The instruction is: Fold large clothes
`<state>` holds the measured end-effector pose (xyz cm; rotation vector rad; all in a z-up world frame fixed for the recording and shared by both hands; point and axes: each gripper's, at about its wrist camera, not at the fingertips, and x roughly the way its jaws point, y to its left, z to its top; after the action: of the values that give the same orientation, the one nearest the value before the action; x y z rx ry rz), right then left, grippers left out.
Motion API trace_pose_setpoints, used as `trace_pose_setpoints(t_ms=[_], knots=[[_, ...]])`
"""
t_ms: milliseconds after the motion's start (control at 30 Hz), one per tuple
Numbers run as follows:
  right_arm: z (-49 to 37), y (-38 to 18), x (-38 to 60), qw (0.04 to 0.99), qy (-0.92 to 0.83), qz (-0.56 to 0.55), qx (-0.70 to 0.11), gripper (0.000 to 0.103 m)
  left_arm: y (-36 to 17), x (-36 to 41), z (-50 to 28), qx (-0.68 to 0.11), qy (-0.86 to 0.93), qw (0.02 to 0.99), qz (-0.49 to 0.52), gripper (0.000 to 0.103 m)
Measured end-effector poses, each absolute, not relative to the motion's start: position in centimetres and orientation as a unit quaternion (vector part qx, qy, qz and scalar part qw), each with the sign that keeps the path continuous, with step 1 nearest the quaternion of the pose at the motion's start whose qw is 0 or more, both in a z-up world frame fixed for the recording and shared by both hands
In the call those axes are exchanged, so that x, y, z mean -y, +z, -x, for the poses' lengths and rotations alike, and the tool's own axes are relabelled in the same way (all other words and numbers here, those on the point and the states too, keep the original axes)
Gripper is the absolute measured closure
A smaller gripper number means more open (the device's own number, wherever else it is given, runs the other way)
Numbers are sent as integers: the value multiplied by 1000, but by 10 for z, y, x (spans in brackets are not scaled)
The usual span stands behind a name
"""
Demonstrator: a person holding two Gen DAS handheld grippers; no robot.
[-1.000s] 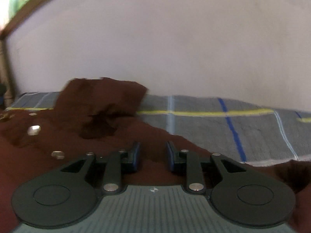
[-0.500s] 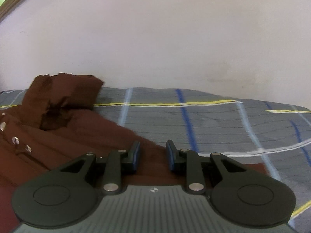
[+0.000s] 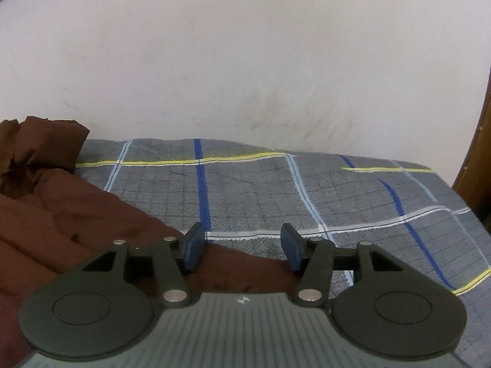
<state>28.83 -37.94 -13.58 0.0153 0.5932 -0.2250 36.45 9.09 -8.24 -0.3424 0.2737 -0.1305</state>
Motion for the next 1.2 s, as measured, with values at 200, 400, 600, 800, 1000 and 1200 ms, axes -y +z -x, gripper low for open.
trace_pose_setpoints(t_ms=[200, 400, 600, 800, 1000, 1200], knots=[[-285, -134, 366, 948, -156, 43, -275, 28, -64, -96, -338, -104, -80, 976, 172, 0], [-282, -133, 363, 947, -166, 58, -268, 25, -33, -103, -290, -112, -159, 970, 142, 0], [-241, -108, 358, 973, -152, 46, -168, 25, -31, -81, -265, -122, -200, 969, 71, 16], [-191, -67, 336, 987, -24, -2, -156, 26, -46, -67, -282, -158, -200, 966, 54, 31], [-202, -84, 323, 970, 35, 8, -240, 38, -58, -73, -307, -227, -188, 954, 63, 30], [-207, -114, 332, 956, 41, -46, -288, 38, -71, -72, -323, -262, -187, 944, 69, 25]])
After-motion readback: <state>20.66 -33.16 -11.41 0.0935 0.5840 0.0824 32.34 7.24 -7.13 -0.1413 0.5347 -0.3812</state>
